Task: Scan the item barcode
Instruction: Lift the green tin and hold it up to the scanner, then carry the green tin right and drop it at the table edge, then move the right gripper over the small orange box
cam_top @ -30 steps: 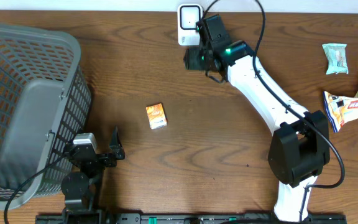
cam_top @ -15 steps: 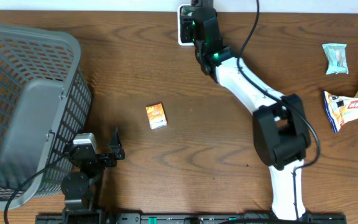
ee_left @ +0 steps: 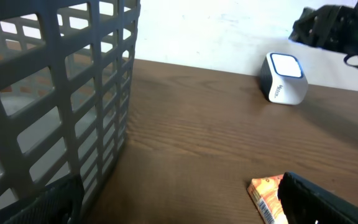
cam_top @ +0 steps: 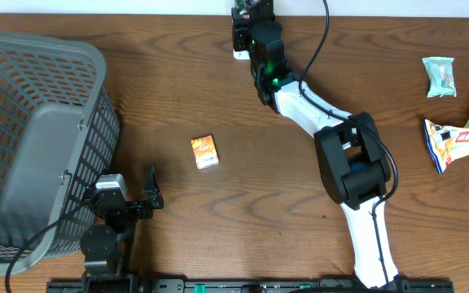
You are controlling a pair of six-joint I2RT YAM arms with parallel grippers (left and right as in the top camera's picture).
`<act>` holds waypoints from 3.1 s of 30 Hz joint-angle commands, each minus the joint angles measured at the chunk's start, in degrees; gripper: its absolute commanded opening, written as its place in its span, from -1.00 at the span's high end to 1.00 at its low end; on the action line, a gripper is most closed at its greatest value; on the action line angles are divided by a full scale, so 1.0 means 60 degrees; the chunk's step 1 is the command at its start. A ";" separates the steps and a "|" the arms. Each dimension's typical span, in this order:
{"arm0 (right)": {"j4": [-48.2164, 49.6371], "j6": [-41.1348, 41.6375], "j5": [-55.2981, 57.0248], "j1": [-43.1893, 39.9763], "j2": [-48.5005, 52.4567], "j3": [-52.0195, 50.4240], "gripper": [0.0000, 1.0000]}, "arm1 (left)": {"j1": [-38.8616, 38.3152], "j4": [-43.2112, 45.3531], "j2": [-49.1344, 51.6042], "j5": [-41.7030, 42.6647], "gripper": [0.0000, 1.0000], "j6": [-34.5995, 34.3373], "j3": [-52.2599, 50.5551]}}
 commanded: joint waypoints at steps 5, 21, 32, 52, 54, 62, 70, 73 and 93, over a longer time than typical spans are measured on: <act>-0.0353 -0.0102 0.0324 -0.0277 -0.0102 0.0135 0.22 | 0.0015 -0.0211 -0.0007 0.0047 -0.95 -0.0076 -0.0200; -0.7519 -0.0095 0.3523 -0.2827 -0.2011 0.0127 0.31 | 0.0015 -0.0211 -0.0007 0.0047 -0.95 -0.0076 -0.0200; -0.9741 0.0914 0.1559 -0.6022 -0.1406 0.0117 0.23 | 0.0015 -0.0211 -0.0007 0.0047 -0.96 -0.0076 -0.0200; -1.0808 0.1545 -0.3723 -0.6255 -0.4091 0.0127 -0.99 | 0.0015 -0.0211 -0.0007 0.0047 -0.95 -0.0076 -0.0200; -1.1020 0.1734 -0.4506 -0.5894 -0.4335 0.0127 -0.99 | 0.0015 -0.0211 -0.0007 0.0047 -0.96 -0.0076 -0.0200; -1.2356 0.2357 -0.6692 -0.3362 -0.4328 0.0124 -0.99 | 0.0015 -0.0211 -0.0007 0.0047 -0.96 -0.0076 -0.0200; -1.4411 0.2473 -0.5446 0.0029 -0.3723 -0.0073 -0.89 | 0.0015 -0.0211 -0.0007 0.0051 -0.95 -0.0080 -0.0200; -1.4367 0.2473 -0.4863 0.0980 -0.3271 -0.0306 -0.79 | 0.0015 -0.0211 -0.0007 0.0047 -0.96 -0.0076 -0.0200; -1.3325 0.2696 -0.5453 0.2368 -0.0892 -0.0423 -0.21 | 0.0015 -0.0211 -0.0007 0.0051 -0.95 -0.0080 -0.0200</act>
